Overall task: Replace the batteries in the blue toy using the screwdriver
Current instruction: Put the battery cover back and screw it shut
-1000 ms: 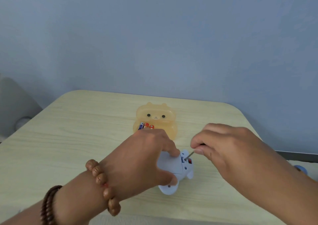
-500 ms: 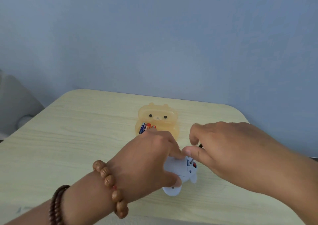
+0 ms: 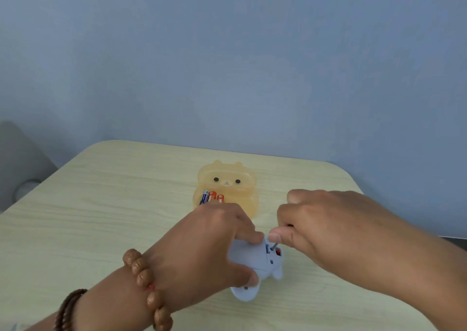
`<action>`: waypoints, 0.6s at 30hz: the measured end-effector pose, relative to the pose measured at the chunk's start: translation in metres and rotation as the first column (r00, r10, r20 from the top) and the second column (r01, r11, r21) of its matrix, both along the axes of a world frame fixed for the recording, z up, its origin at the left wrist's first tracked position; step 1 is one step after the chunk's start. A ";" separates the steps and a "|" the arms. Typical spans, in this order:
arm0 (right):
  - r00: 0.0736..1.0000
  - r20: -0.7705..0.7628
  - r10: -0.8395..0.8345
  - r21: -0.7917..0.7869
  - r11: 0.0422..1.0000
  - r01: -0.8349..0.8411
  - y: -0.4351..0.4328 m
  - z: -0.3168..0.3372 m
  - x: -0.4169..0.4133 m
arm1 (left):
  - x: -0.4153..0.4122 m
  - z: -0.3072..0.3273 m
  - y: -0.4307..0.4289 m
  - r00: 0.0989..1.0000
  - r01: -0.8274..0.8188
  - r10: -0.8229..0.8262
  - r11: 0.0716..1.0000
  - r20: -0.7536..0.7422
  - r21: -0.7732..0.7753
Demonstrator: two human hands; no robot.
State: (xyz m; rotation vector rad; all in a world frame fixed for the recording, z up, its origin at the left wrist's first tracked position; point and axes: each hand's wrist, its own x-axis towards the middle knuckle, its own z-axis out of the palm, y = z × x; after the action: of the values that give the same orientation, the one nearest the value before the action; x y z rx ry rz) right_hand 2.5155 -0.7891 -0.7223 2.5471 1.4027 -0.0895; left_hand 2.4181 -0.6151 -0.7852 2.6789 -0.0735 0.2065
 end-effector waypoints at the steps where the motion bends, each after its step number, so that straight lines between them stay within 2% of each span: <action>1: 0.999 -0.046 -0.005 0.019 1.000 0.006 -0.001 0.001 -0.001 | 0.000 0.000 0.000 1.000 0.003 -0.003 1.000 0.003 0.001; 4: 0.994 -0.110 0.011 0.073 0.997 -0.003 -0.005 0.002 -0.002 | -0.001 0.000 -0.001 1.000 -0.006 0.006 1.000 0.003 -0.014; 10: 0.996 0.084 0.038 0.009 0.999 -0.039 0.005 0.001 0.001 | 0.000 0.000 0.001 1.000 -0.003 0.003 1.000 -0.001 -0.015; 12: 0.994 0.105 0.045 0.008 0.999 -0.046 0.007 -0.001 0.001 | 0.001 0.000 0.000 1.000 0.003 -0.003 1.000 -0.005 -0.016; 16: 0.998 -0.063 -0.009 0.066 0.998 0.013 -0.003 0.001 -0.003 | 0.000 -0.002 0.002 1.000 -0.001 0.001 1.000 -0.008 -0.030; 18: 0.997 -0.080 0.004 0.086 0.996 0.003 -0.005 0.002 -0.003 | 0.001 -0.002 0.004 1.000 -0.003 0.002 0.999 -0.015 -0.034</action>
State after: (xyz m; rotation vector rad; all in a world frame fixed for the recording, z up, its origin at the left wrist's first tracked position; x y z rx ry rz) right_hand 2.5129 -0.7941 -0.7201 2.6400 1.4660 -0.1352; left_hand 2.4186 -0.6111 -0.7876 2.6464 -0.0614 0.1868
